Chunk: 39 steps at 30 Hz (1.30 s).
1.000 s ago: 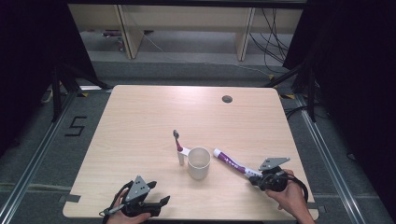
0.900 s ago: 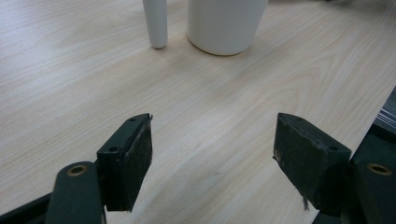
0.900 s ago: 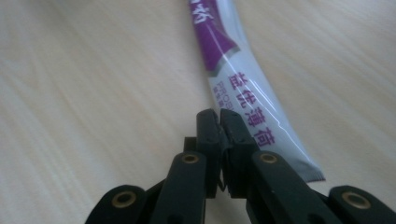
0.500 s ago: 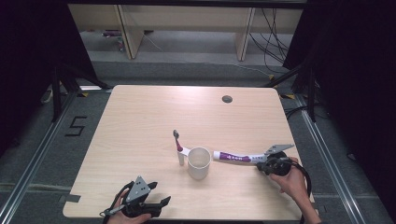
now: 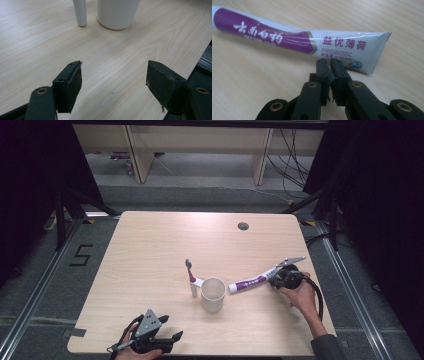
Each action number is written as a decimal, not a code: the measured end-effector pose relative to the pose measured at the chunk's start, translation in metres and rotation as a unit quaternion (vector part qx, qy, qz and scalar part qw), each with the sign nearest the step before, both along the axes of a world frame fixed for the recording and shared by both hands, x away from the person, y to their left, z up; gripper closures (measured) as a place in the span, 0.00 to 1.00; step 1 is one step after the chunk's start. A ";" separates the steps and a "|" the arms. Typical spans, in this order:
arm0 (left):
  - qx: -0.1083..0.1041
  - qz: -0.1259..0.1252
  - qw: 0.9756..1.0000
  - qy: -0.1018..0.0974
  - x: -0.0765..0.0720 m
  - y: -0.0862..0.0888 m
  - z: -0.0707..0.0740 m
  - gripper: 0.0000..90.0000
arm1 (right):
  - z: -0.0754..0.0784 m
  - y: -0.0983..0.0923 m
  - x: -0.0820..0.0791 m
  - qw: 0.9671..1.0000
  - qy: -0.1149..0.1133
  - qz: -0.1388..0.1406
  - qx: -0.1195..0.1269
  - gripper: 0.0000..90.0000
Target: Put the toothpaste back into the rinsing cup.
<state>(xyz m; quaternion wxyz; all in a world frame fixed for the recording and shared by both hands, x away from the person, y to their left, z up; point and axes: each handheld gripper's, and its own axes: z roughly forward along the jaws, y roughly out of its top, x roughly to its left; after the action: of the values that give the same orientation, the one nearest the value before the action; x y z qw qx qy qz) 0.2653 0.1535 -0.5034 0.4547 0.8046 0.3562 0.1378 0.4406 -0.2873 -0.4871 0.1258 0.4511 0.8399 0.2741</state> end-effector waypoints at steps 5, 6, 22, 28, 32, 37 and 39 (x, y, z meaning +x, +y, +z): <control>0.002 -0.001 1.000 0.004 -0.001 -0.001 0.000 0.32 | -0.001 0.011 0.015 1.000 -0.009 -0.005 0.002 0.94; 0.003 -0.002 1.000 0.004 -0.001 -0.001 0.000 0.32 | 0.001 0.014 0.016 1.000 0.004 -0.019 0.010 0.94; -0.004 0.001 1.000 0.002 -0.001 0.000 0.000 0.33 | 0.000 0.022 0.036 0.998 0.024 -0.055 0.035 0.79; 0.001 -0.003 1.000 0.001 -0.001 -0.001 0.000 0.33 | 0.012 0.022 0.025 0.992 0.027 -0.099 0.075 0.50; -0.002 -0.005 1.000 -0.001 -0.001 -0.001 0.000 0.33 | 0.015 0.032 0.019 0.987 0.048 -0.119 0.092 0.42; 0.003 -0.005 1.000 0.001 -0.001 -0.001 0.001 0.33 | 0.013 0.043 0.020 0.986 0.042 -0.133 0.093 0.35; 0.001 -0.005 1.000 -0.001 -0.001 -0.001 0.000 0.33 | 0.012 0.047 0.022 0.986 0.052 -0.132 0.092 0.35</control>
<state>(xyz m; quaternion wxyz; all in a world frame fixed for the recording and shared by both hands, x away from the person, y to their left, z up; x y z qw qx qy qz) 0.2644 0.1524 -0.5032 0.4546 0.8067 0.3520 0.1365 0.4627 -0.2406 -0.4753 0.0755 0.5815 0.7496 0.3071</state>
